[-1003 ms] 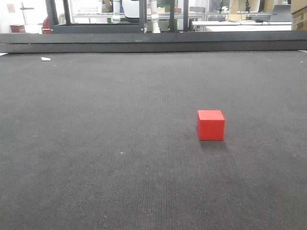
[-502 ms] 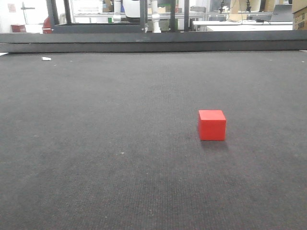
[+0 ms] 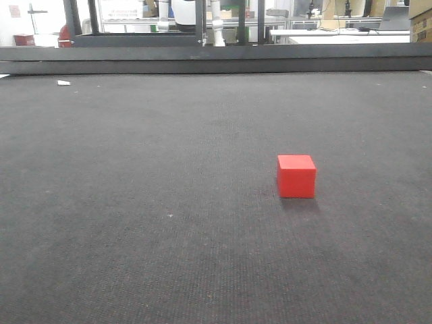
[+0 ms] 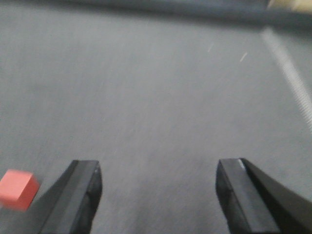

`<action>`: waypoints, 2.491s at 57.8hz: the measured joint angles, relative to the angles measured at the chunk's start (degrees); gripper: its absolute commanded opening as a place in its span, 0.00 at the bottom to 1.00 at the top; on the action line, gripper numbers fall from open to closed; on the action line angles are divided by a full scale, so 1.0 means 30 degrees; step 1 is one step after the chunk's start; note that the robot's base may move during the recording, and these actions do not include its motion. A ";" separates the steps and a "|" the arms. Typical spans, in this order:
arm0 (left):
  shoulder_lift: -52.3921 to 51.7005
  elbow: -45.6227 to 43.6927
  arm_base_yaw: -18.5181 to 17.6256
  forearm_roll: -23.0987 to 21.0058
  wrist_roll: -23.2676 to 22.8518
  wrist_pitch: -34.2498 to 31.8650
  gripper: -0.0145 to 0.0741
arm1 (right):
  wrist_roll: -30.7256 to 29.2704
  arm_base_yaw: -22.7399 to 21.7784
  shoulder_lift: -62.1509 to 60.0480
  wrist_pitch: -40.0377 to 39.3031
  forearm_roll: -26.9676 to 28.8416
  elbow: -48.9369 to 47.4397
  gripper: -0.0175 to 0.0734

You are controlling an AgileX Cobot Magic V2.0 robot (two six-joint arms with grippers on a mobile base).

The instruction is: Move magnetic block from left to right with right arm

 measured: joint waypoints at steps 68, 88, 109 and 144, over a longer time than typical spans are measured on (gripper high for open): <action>0.0000 0.0000 0.0000 0.0000 0.0000 0.0000 0.02 | 1.3653 0.9833 1.9399 0.6951 -0.3488 -1.1029 0.87; 0.0000 0.0000 0.0000 0.0000 0.0000 0.0000 0.02 | 1.3696 0.9833 2.1030 0.6063 -0.3647 -1.1061 0.78; 0.0000 0.0000 0.0000 0.0000 0.0000 0.0000 0.02 | 1.3739 0.9713 2.1248 0.5996 -0.3695 -1.1070 0.45; 0.0000 0.0000 0.0000 0.0000 0.0000 0.0000 0.02 | 0.6229 0.4855 1.3607 0.5477 -0.3695 -0.8169 0.45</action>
